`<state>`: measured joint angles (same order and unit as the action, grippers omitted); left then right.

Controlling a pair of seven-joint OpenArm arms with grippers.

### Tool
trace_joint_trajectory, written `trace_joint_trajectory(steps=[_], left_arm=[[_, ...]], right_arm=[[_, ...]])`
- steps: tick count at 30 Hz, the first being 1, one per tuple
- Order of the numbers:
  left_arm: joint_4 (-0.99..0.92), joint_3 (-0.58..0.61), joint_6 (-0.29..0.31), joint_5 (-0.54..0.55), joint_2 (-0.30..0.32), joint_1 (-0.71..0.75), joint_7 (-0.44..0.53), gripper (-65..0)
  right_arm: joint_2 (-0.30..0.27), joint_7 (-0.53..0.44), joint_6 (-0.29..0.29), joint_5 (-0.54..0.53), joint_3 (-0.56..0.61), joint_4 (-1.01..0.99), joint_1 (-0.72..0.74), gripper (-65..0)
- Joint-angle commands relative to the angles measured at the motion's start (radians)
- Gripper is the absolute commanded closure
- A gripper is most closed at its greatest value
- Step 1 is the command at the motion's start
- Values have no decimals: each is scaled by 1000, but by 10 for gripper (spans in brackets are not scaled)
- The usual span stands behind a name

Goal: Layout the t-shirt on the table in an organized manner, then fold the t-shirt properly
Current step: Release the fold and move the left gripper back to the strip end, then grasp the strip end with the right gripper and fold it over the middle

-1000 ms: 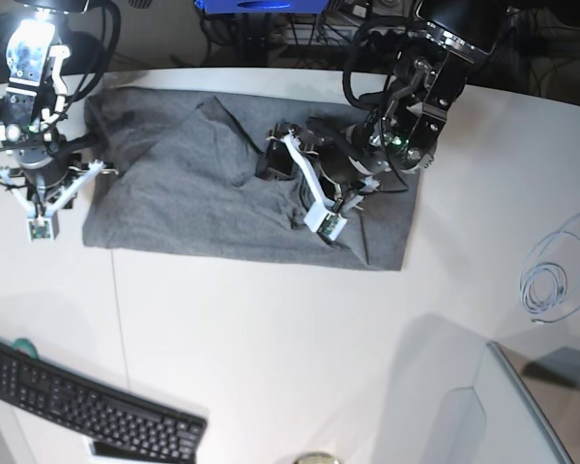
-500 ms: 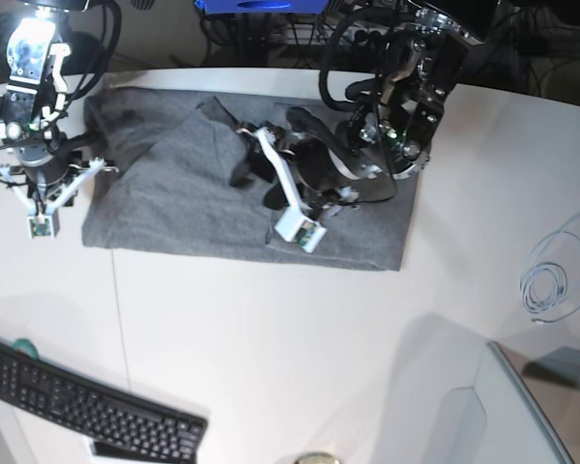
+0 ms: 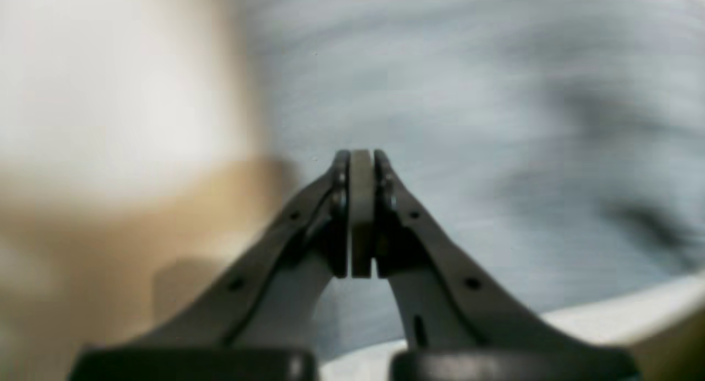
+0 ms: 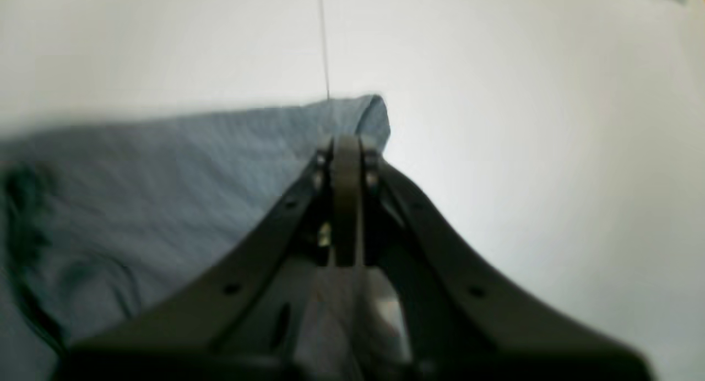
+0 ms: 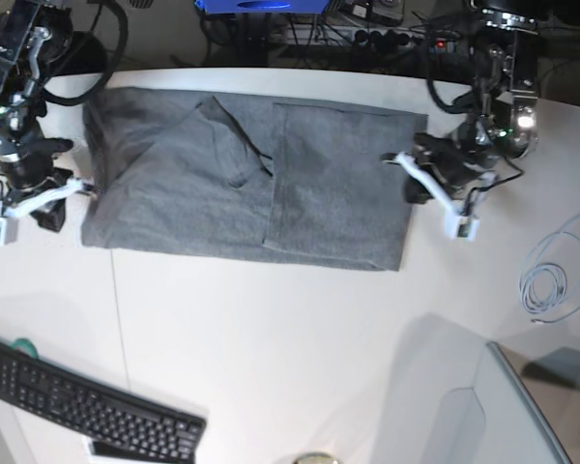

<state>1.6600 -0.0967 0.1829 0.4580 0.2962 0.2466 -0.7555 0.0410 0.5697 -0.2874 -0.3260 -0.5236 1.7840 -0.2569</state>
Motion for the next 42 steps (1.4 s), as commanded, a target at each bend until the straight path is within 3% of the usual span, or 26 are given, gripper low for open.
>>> trace_joint_trajectory(steps=[1,2,5,7,10,13,17,22,28,33,38,40,42], left_arm=[[13,-39,14,23,19,7,57,0],[6,-81,30,25,41,27,89,0],[-42,-197,148,23,68,78,192,0],[-94,-269,231,23,68,87,239,0],[-191,-335,304,22,68,79,301,0],[-274,-355,347,20,68,76,385,0],[-323,-352,364,-138,57,61,472,0],[-418,-340,379,-290,24,-5,518,0],[-459,-332,379,-298,-10,-46,551,0],[-467,-200,379,-298,-13,-46,612,0],[-467,-97,373,-295,-19,-51,627,0],[-469,-76,373,-296,-25,-62,627,0],[-469,-76,373,-298,-42,-66,627,0]], right_arm=[[-22,31,4,-58,-26,12,5,-107],[-37,83,4,-137,-46,7,12,-179],[-86,229,3,-347,-99,-46,26,-398],[-123,237,3,-463,-109,-109,32,-468],[-195,241,3,-589,-103,-243,52,-474],[-252,243,-11,-651,-76,-396,81,-476],[-303,243,-132,-684,13,-542,104,-476],[-303,240,-137,-684,89,-632,115,-476],[-300,243,-138,-687,204,-640,117,-474],[-298,244,-138,-687,305,-623,117,-473],[-283,241,-138,-683,311,-628,120,-470],[-283,240,-138,-681,311,-629,123,-413],[-281,240,-138,-681,313,-629,135,-305]])
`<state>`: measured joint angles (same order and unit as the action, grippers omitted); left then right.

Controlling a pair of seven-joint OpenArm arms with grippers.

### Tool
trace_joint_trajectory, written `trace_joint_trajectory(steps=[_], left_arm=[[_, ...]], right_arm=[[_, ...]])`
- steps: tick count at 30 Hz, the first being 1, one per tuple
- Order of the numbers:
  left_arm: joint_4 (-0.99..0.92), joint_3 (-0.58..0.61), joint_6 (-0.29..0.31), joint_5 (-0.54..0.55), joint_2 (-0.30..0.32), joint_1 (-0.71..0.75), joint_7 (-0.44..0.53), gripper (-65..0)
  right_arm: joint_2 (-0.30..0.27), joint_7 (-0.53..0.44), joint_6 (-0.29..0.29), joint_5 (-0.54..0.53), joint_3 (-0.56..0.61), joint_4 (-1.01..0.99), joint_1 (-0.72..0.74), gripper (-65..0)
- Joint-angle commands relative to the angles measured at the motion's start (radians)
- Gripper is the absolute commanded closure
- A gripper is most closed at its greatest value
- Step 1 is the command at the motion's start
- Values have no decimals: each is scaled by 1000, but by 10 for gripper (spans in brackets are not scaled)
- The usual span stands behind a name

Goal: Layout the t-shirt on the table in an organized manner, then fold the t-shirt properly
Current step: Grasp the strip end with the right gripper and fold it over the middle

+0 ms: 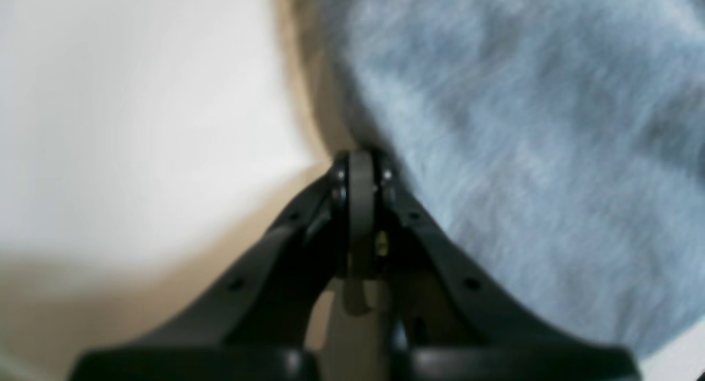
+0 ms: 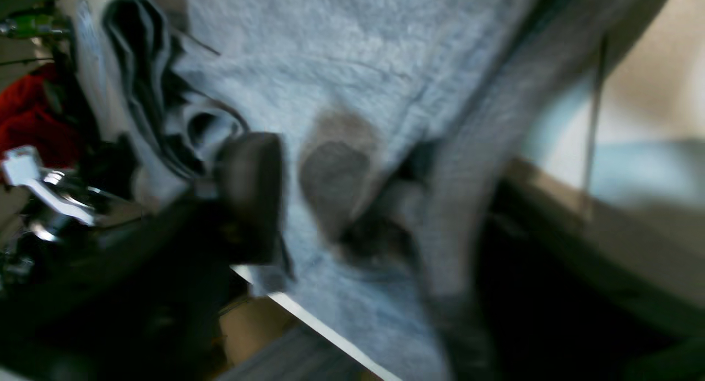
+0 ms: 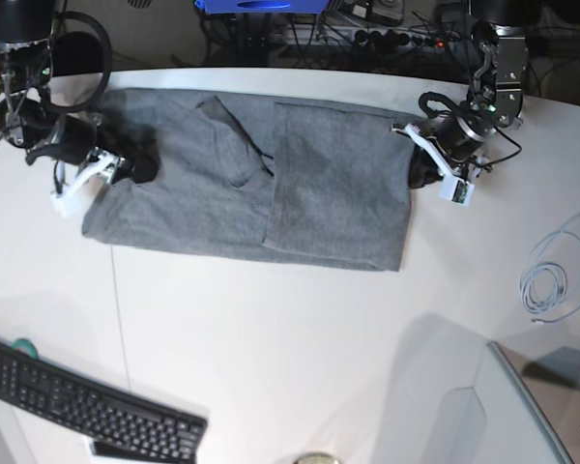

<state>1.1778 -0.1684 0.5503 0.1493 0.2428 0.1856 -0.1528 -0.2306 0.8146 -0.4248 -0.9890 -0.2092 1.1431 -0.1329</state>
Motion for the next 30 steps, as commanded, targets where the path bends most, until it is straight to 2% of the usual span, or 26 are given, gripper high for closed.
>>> trace_joint_trajectory(steps=[1,4,6,9,10,16,25,30], left_arm=[[14,-7,6,11,8,-7,25,0],[20,0,6,11,7,-7,20,0],[24,8,6,11,2,-7,19,0],[26,51,6,11,0,-7,19,0],[26,57,6,11,0,-7,19,0],[27,62,6,11,0,-8,19,0],[27,66,6,11,-9,-42,17,0],[27,134,6,11,-4,-42,17,0]], right_arm=[[-10,-5,1,-17,3,12,17,-242],[-8,-5,5,-17,1,15,32,-62],[-8,-5,5,-17,6,18,42,-18],[-8,4,8,-17,7,81,46,-9],[-6,5,27,-17,9,122,43,-8],[-5,19,229,-24,113,352,6,-8],[44,19,404,-20,342,527,12,-8],[47,10,525,-21,495,598,43,-8]])
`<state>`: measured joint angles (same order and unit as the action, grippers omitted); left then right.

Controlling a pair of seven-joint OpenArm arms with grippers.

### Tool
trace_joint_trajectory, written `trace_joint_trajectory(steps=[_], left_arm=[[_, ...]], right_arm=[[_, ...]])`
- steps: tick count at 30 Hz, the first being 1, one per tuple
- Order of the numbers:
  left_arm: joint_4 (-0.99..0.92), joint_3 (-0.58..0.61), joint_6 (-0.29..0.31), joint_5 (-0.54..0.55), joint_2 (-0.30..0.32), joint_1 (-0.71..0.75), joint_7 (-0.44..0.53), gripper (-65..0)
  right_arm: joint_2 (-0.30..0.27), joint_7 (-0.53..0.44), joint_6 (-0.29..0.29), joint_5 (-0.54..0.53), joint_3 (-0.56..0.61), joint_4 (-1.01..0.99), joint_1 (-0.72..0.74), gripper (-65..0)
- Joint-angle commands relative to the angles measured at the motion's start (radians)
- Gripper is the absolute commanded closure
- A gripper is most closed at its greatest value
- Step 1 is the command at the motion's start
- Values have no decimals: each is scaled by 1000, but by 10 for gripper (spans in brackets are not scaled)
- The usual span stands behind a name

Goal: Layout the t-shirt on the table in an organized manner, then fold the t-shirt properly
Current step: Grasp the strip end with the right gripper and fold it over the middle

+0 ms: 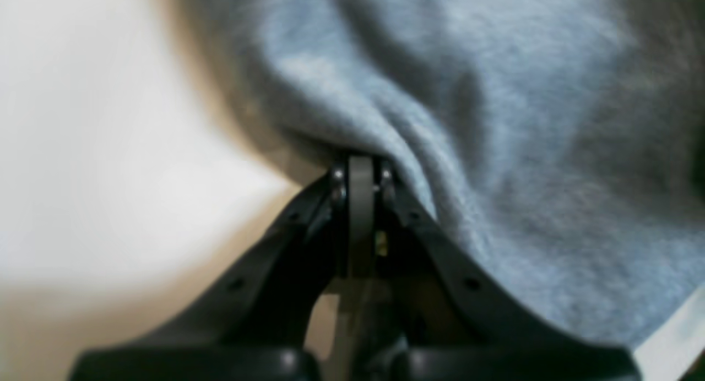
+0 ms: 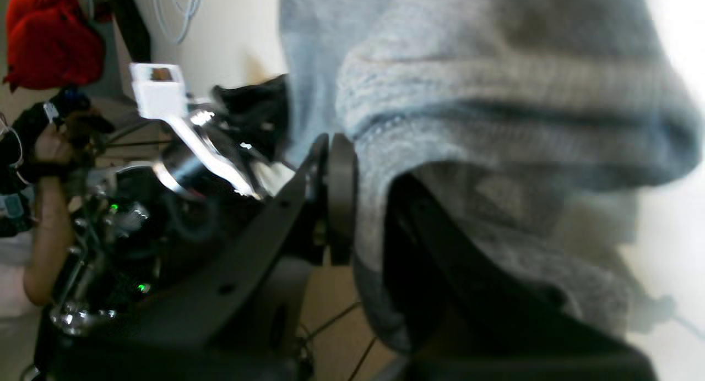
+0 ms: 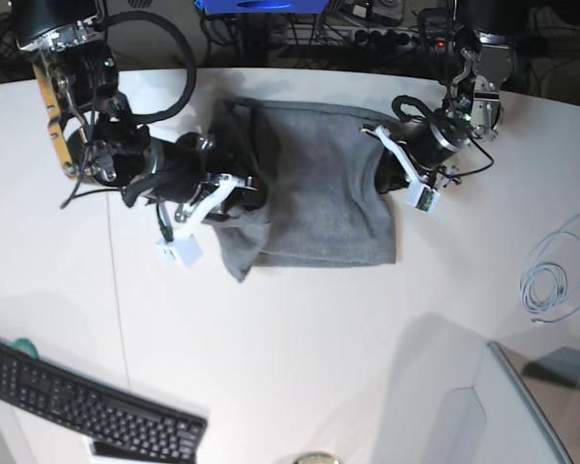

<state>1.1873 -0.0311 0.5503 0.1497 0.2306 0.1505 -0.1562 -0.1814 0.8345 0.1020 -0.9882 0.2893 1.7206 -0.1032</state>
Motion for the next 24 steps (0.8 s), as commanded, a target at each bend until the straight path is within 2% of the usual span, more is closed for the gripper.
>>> trace_joint_trajectory(steps=[1,5,10,13,16,24], left_arm=[[18,1,6,11,8,-7,20,0],[18,10,6,11,5,-2,20,0],[18,13,6,11,5,1,20,0],[36,15,6,11,6,5,19,0],[67,7,6,11,11,27,19,0],[76,6,6,11,13,28,17,0]], right_arm=[[9,-10,15,-21,15,19,23,-8],[52,-10,48,-5,52,5,52,-8],[118,-10,46,84,66,-83,70,-8],[156,-28,44,174,66,-106,75,-8],[165,-59,44,222,100,-130,96,-8],[174,-156,48,226,213,-212,119,-8]])
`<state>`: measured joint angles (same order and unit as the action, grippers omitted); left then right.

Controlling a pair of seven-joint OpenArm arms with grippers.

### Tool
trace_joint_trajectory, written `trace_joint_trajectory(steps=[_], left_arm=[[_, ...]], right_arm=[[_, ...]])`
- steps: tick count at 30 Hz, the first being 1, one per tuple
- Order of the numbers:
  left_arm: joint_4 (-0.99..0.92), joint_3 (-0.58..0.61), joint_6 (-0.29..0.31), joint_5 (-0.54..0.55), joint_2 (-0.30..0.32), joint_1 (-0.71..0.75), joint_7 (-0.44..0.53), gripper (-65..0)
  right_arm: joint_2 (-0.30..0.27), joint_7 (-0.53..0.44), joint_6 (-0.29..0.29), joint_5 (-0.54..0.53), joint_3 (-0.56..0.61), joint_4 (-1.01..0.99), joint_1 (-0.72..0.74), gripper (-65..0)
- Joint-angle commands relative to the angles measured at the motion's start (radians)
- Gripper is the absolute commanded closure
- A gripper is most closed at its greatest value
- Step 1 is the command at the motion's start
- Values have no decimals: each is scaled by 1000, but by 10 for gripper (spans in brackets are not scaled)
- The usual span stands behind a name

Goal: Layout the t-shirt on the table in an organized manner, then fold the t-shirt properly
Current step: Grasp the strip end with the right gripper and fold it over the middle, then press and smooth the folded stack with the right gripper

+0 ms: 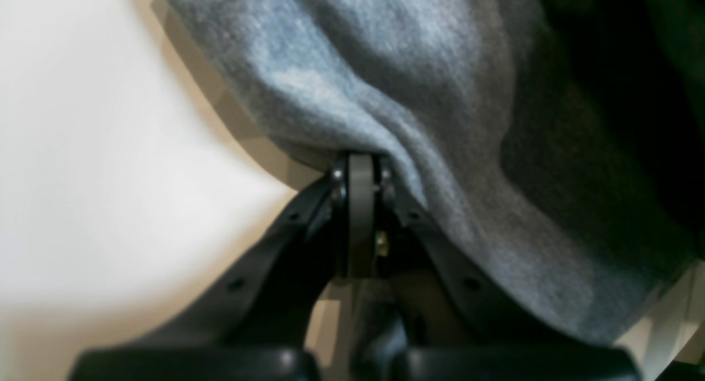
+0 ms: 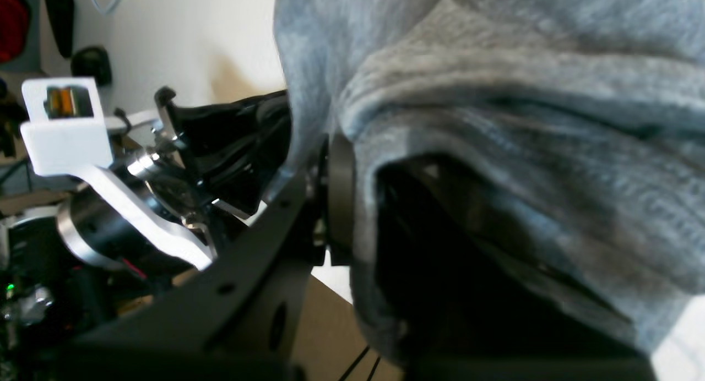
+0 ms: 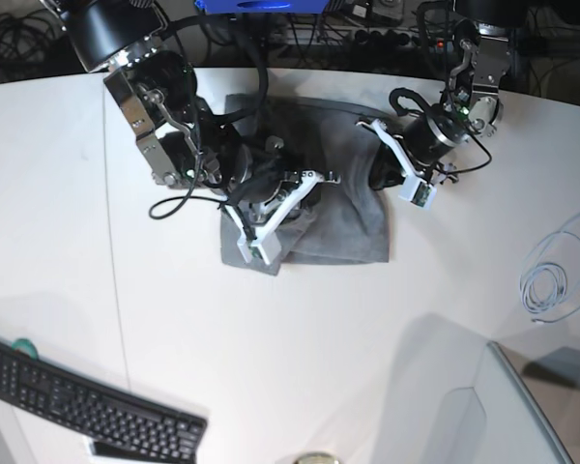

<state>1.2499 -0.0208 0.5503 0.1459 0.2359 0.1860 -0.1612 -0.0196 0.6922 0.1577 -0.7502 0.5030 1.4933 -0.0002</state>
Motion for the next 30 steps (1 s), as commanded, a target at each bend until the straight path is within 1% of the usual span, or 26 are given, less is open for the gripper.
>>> trace_joint_trajectory(steps=[1,4,7,12,16,19,20,21,22,23,24,26,27,28,30], left_arm=[[14,-3,6,14,7,-7,22,0],[14,5,6,14,7,-7,19,0],[14,3,6,14,7,-9,-34,0],[20,-5,6,14,7,-9,-44,0],[17,-6,6,14,10,-9,-45,0],[17,-6,6,14,29,-7,-47,0],[20,-8,6,14,30,-7,-47,0],[23,-9,6,14,32,0,-47,0],[24,-18,6,14,44,10,-47,0],[26,-43,6,14,56,16,-48,0],[26,-77,6,14,62,23,-48,0],[31,-172,6,16,64,57,-48,0],[41,-232,6,16,64,74,-48,0],[52,-279,7,14,64,91,-48,0],[75,-368,9,17,66,123,-48,0]], right_arm=[[17,-24,-8,-10,10,7,18,-8],[20,-49,-8,-10,47,-16,38,-8],[31,-72,-7,-10,81,-20,61,-8],[53,-76,-7,-10,85,-86,88,-8],[54,-78,-7,-10,85,-124,102,-14],[54,-78,-7,-10,85,-132,104,-17],[54,-78,-7,-10,85,-132,104,-27],[54,-78,-7,-10,87,-132,105,-51],[54,-78,-7,-10,87,-132,110,-89],[54,-76,-7,-10,87,-132,111,-140],[54,-76,-7,-9,87,-132,111,-191],[54,-76,-7,-9,89,-132,111,-264],[54,-76,-7,-9,89,-130,111,-290],[53,-76,-7,-9,90,-130,111,-302],[50,-76,-7,-7,110,-130,124,-312]])
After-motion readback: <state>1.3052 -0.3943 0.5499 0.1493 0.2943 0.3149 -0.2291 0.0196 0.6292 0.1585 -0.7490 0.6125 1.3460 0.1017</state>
